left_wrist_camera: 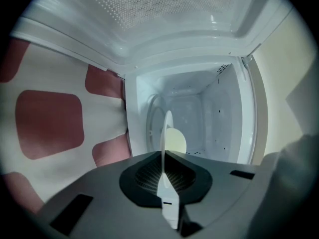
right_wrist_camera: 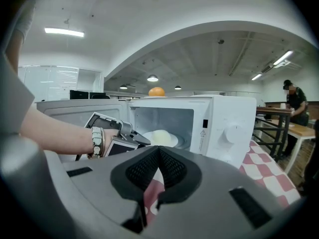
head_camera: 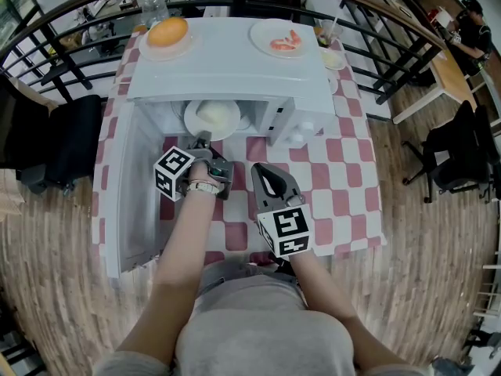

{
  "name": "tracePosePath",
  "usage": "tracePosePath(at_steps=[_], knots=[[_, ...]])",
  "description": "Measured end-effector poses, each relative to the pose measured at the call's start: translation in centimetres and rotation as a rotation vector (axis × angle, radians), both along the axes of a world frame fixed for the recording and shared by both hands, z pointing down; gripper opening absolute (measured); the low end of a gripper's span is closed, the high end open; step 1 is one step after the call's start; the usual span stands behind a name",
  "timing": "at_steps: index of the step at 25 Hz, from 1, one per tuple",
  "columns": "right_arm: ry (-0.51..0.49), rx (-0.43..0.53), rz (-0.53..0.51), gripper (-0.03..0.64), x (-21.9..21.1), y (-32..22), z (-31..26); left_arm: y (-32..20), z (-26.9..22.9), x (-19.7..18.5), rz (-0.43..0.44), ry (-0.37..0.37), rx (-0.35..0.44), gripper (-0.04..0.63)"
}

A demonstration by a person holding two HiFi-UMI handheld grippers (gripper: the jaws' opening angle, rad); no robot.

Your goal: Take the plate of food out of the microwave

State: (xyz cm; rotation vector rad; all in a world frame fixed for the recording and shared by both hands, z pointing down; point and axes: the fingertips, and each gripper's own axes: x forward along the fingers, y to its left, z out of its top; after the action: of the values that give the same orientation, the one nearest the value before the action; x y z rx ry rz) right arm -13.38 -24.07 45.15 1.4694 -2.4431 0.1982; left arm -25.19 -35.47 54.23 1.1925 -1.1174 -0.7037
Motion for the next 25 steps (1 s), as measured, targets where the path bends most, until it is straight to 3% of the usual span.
tracePosePath(at_steps=[16,25], knots=[[-0.030,0.012,-0.031,0.021,0.3,2.6,-0.4,5.2,-0.8,-0.1,-0.008,-0.028,0.067,0.012],[-0.041,0.015,-0.077,0.023,0.4,3.4,-0.5,7.2,-1.6,0.7,-0.019,0.006,0.098,0.012]])
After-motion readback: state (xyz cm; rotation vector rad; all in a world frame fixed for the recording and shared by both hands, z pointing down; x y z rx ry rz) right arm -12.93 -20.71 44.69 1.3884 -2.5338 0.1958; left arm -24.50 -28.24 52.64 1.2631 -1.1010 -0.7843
